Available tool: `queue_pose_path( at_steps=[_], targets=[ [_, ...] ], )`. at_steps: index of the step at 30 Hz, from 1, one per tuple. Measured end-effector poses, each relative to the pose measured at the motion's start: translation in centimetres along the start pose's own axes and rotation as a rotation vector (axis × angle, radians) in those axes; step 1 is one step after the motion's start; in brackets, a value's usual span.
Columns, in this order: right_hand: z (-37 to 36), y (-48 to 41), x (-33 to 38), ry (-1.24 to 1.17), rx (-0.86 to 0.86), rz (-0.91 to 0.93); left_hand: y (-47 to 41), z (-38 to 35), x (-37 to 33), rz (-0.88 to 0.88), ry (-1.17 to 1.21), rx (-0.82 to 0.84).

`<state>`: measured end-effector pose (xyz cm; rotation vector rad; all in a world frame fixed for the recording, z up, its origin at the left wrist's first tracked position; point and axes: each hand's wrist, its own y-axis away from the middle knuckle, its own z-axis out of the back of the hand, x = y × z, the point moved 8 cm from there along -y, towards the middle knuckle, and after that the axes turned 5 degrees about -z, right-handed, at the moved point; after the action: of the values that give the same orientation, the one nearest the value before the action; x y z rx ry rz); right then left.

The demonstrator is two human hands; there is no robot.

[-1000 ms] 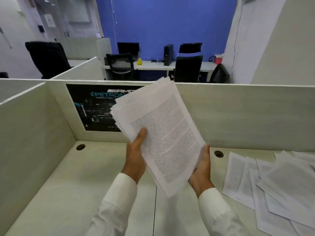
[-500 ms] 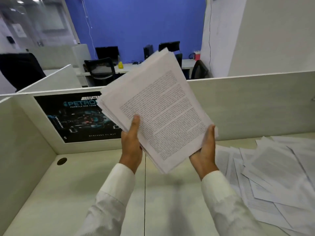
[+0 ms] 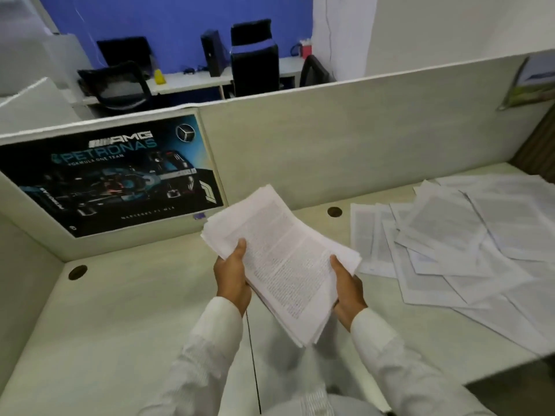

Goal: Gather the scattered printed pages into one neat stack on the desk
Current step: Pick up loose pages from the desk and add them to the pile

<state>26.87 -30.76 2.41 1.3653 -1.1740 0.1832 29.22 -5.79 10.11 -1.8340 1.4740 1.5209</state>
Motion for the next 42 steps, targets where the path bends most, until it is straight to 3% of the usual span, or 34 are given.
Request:
queue_pose_path(
  at_steps=[4,8,11,14,17,25,34,42],
  targets=[
    [6.9,-0.4,-4.1,0.021,-0.144,-0.054,0.4,0.7,7.2,0.198,-0.124,0.096],
    [10.7,-0.2,-6.8,0.042,-0.133,-0.08,-0.1,0.4,11.1,0.298,-0.264,0.203],
    [12.7,0.3,-7.2,0.109,-0.137,-0.077,-1.5,0.3,12.3,0.302,-0.409,0.211],
    [15.6,1.1,-6.5,0.163,-0.241,-0.052,-3.1,1.0,12.1,0.194,-0.66,0.092],
    [18.7,2.3,-4.4,0.165,-0.372,-0.002,-2.4,-0.4,11.6,0.132,-0.694,0.074],
    [23.9,1.7,3.4,0.103,-0.44,0.122,2.6,-10.9,16.7,0.218,-0.529,0.354],
    [29.3,-7.9,12.2,0.092,-0.362,0.148,4.0,-20.8,22.5,0.221,-0.564,0.349],
    [32.7,-17.2,19.5,0.499,-0.357,0.179,3.2,-27.3,27.4,0.205,-0.853,0.336]
  ],
)
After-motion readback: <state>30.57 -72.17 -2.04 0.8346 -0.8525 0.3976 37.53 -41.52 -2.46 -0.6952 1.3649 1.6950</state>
